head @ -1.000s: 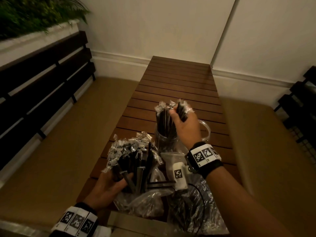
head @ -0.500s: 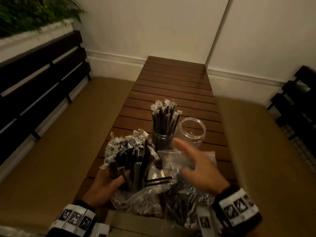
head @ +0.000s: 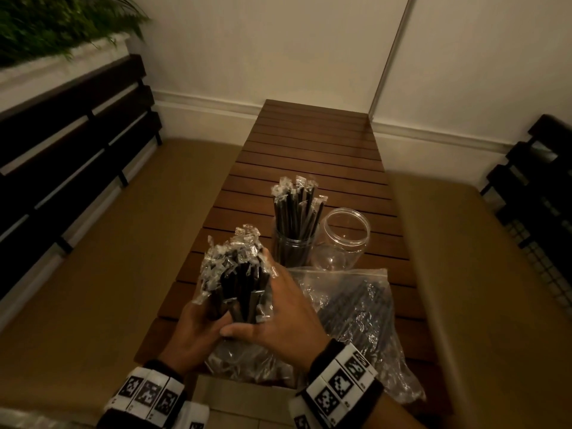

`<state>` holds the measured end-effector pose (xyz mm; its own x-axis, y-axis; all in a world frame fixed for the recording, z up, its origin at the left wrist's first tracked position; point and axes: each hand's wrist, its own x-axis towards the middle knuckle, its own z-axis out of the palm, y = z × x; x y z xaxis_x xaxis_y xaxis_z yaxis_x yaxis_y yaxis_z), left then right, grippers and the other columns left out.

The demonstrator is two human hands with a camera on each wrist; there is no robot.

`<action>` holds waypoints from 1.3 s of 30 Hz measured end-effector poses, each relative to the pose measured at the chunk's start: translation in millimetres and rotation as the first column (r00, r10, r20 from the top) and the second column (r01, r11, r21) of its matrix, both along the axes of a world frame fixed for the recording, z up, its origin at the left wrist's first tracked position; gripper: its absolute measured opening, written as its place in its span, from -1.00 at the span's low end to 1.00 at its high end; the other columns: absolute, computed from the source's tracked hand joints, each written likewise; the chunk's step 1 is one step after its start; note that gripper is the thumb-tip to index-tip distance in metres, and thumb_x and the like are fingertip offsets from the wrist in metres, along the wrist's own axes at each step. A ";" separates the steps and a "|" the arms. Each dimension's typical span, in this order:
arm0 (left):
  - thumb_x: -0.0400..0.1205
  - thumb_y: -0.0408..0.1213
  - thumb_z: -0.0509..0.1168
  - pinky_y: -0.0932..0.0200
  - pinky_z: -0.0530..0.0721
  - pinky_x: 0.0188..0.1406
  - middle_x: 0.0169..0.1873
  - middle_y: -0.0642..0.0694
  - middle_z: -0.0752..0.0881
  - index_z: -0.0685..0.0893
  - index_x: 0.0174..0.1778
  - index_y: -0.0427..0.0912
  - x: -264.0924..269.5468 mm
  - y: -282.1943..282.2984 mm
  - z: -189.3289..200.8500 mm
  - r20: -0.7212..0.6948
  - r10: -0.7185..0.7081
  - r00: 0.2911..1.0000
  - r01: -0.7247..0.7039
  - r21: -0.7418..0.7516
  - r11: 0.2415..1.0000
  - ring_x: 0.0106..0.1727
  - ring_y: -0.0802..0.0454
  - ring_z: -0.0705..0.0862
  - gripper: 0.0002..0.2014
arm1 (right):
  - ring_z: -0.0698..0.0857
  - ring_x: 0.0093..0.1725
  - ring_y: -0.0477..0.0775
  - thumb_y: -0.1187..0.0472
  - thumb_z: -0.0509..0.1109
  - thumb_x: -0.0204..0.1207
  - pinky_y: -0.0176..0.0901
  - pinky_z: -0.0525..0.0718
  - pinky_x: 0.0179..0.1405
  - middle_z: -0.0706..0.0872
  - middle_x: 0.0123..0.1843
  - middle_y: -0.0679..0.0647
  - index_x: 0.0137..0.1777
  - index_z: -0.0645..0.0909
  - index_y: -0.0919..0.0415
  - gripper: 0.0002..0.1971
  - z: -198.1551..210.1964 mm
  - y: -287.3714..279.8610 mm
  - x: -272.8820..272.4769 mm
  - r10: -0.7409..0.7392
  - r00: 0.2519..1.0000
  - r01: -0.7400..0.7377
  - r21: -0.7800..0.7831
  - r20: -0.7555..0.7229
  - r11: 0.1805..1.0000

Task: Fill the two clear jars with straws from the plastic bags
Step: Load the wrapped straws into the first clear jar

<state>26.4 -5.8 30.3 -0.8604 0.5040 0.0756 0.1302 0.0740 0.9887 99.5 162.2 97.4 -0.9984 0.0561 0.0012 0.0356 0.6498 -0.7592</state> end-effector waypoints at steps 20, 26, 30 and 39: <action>0.61 -0.27 0.41 0.19 0.80 0.09 0.10 0.19 0.81 0.76 0.19 0.11 1.5 -8.2 1.3 -0.015 0.000 1.000 -0.001 -0.072 0.997 0.13 0.18 0.79 -0.73 | 0.66 -0.15 -0.18 0.21 0.46 0.49 -0.43 0.51 -0.23 0.67 -0.14 -0.11 -0.02 0.50 0.01 -0.81 -14.9 8.0 -3.0 -0.155 0.979 0.119 -0.247 -0.133 0.962; 0.62 -0.20 0.39 0.22 0.80 -0.01 0.01 0.21 0.83 0.76 0.15 0.01 1.5 -11.4 2.9 -0.049 0.026 0.998 -0.033 -0.144 0.989 0.04 0.20 0.81 -0.80 | 0.75 -0.01 -0.12 0.35 0.39 0.53 -0.28 0.72 -0.02 0.77 -0.06 -0.06 0.11 0.65 0.01 -0.75 -16.6 10.1 -3.5 -0.182 0.973 0.118 -0.376 -0.141 0.919; 0.57 0.03 0.41 0.17 0.82 -0.01 0.03 0.16 0.83 0.76 0.17 -0.01 3.0 -11.1 5.1 -0.041 0.017 0.999 -0.023 -0.139 0.990 0.05 0.19 0.81 -0.69 | 0.75 0.06 -0.16 0.20 0.40 0.60 -0.22 0.73 0.09 0.79 0.01 -0.09 0.14 0.70 0.00 -0.83 -18.6 13.6 -2.3 -0.204 0.970 0.145 -0.355 -0.134 0.924; 0.64 -0.42 0.33 0.35 0.78 -0.12 0.04 0.20 0.82 0.73 0.19 -0.07 3.0 -8.6 4.8 -0.029 0.009 1.000 -0.012 -0.125 0.992 0.03 0.21 0.81 -0.74 | 0.72 -0.14 -0.10 0.31 0.32 0.62 -0.10 0.72 -0.10 0.75 -0.15 -0.05 0.03 0.65 -0.03 -0.81 -12.3 13.1 -0.1 -0.145 0.982 0.096 -0.345 -0.122 0.934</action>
